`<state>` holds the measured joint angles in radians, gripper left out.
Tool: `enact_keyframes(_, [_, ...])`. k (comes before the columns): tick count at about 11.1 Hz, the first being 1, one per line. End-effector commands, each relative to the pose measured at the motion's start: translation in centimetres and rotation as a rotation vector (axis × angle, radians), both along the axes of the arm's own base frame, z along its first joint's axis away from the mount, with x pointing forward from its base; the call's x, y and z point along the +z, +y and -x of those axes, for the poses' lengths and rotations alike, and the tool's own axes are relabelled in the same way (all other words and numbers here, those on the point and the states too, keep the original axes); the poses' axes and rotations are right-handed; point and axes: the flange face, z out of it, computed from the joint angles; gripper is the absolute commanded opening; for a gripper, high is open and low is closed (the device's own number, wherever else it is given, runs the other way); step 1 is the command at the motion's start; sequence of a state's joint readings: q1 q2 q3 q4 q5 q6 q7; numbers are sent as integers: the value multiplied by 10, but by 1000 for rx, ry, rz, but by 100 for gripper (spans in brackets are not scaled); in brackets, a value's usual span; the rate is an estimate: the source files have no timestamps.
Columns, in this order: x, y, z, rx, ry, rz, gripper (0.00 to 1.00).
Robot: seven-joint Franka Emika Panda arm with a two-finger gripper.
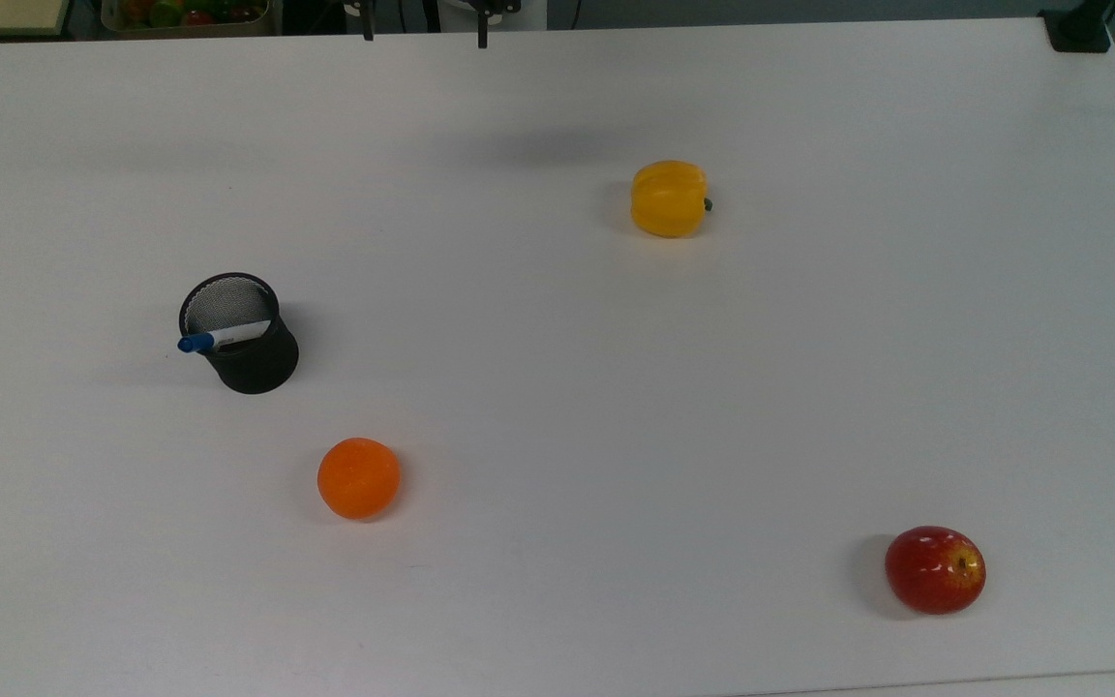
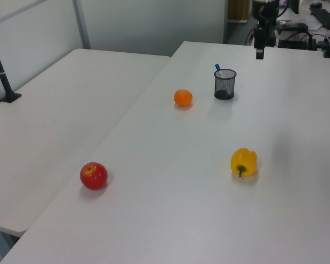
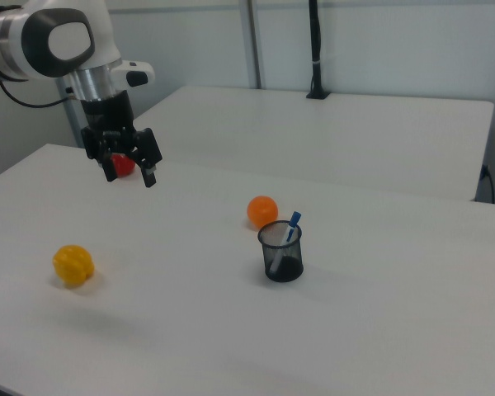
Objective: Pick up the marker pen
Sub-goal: 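Move the open gripper over the black mesh pen cup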
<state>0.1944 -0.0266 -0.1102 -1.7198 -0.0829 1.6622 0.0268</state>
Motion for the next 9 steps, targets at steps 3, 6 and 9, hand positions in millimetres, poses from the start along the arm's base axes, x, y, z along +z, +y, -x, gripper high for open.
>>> enact_keyframes(3, [4,-36,2,-14,12,-1,100])
enact_keyframes(6, [0,-72,0,-18,16,-2,100])
enact_keyframes(9, [-11,-116,-26,-75,-39,4,100])
